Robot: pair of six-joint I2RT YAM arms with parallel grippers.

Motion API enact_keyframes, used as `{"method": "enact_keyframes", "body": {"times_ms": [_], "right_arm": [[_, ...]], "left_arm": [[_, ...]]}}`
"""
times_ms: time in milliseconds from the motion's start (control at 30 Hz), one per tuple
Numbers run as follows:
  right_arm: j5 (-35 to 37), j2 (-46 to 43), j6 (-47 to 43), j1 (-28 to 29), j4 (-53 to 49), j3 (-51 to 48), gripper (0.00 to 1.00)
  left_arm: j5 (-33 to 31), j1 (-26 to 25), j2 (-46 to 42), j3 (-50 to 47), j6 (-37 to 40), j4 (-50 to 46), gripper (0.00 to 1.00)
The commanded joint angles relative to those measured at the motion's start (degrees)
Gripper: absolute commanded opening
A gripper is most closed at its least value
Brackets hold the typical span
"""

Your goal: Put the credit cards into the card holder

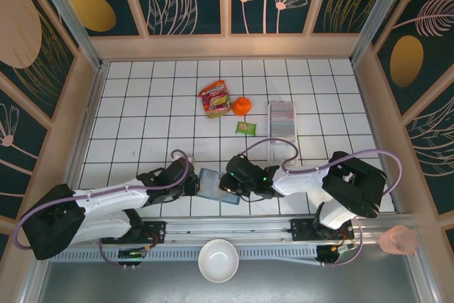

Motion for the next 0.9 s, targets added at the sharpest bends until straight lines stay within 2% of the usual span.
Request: {"method": "enact_keyframes", "body": {"times_ms": [0, 367, 567, 800, 833, 867], "right_arm": [[2.63, 1.35, 1.93, 0.77, -5.22, -2.32, 0.15], [5.77, 1.48, 5.95, 0.86, -2.64, -2.65, 0.11], [5.40, 3.53, 4.13, 1.80, -4.07, -0.21, 0.14], [7.32, 3.30, 0.97, 2.62, -11.07, 2.95, 0.27], [7.94, 3.04, 0.65, 2.62, -12.71, 3.66, 0.34], [8.44, 2.82, 0.09, 2.62, -14.09, 4.26, 0.35]], "left_arm": [[4.55, -0.30, 1.88, -2.37, -0.19, 2.37, 0.09], [5.91, -0.30, 1.10, -3.76, -0.96, 3.68, 0.09], [6.56, -0.27, 1.30, -4.05, -1.21, 4.30, 0.09], [6.93, -0.30, 1.52, -4.13, -1.47, 4.73, 0.09], [6.93, -0.24, 1.48, -4.19, -1.59, 4.76, 0.09], [7.02, -0.30, 1.52, -4.22, -1.72, 4.80, 0.09]]}}
